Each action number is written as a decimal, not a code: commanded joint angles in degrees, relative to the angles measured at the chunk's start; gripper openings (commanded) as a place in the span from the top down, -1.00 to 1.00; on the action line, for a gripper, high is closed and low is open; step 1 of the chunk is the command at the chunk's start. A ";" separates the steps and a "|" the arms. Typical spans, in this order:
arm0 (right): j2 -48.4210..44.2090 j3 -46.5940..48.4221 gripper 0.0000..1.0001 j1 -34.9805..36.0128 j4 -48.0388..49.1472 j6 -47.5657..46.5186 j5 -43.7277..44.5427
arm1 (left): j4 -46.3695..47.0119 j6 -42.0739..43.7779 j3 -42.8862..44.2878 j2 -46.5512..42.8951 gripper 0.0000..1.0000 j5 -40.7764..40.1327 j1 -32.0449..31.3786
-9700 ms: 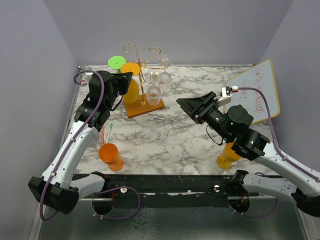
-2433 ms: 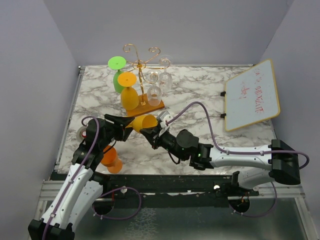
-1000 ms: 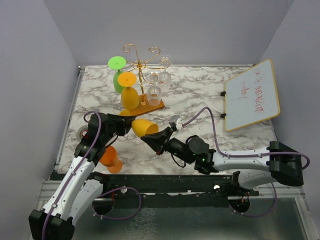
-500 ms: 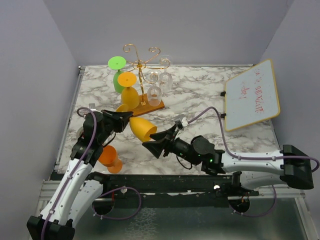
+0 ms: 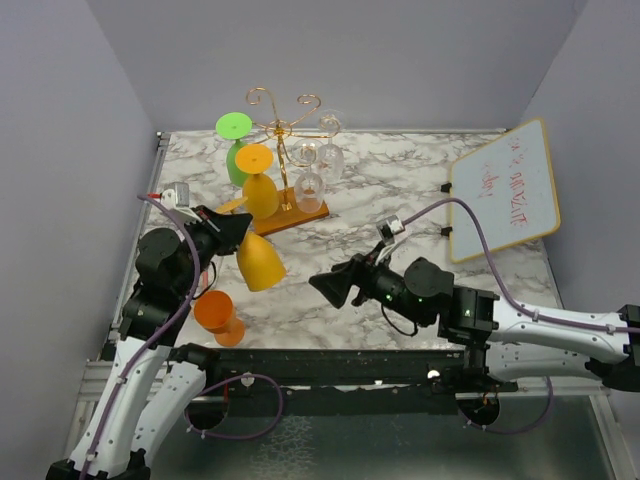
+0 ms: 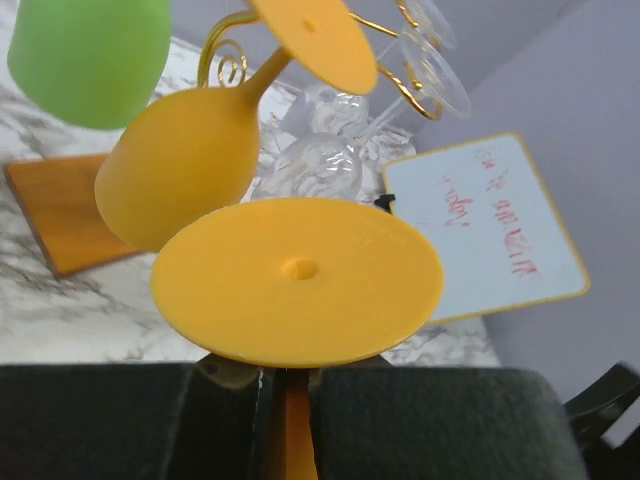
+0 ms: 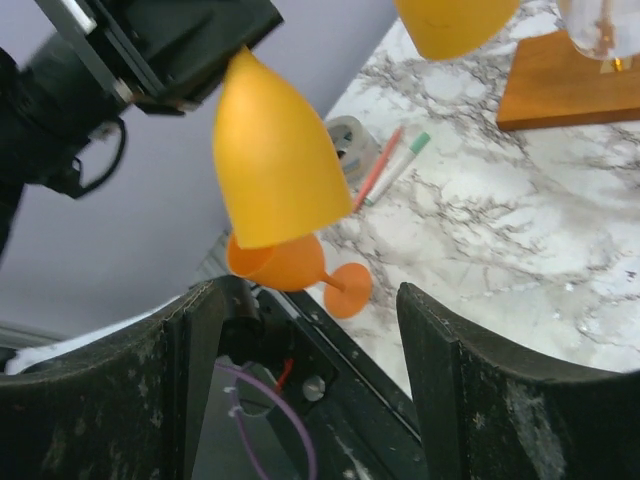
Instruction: Place the wine glass upside down on the wine glass rack
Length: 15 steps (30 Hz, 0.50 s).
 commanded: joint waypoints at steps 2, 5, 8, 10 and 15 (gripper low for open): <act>5.42 13.28 -0.51 -0.04 -10.00 4.78 0.00 | -0.33 26.80 5.28 0.43 1.00 11.16 -0.07; 9.57 19.63 -0.51 -2.42 -10.48 6.46 -4.38 | 0.04 33.77 6.51 0.43 1.00 15.38 -0.07; 12.56 22.65 -0.52 -7.55 -9.15 11.84 -12.96 | 1.90 39.48 6.35 -0.35 1.00 20.06 -0.08; 13.57 22.33 -0.52 -10.58 -4.54 15.21 -19.02 | 3.57 41.97 5.75 -1.23 1.00 23.17 -0.07; 15.66 23.70 -0.51 -12.42 1.90 18.78 -24.54 | 11.22 45.42 1.59 -4.72 1.00 27.93 -0.06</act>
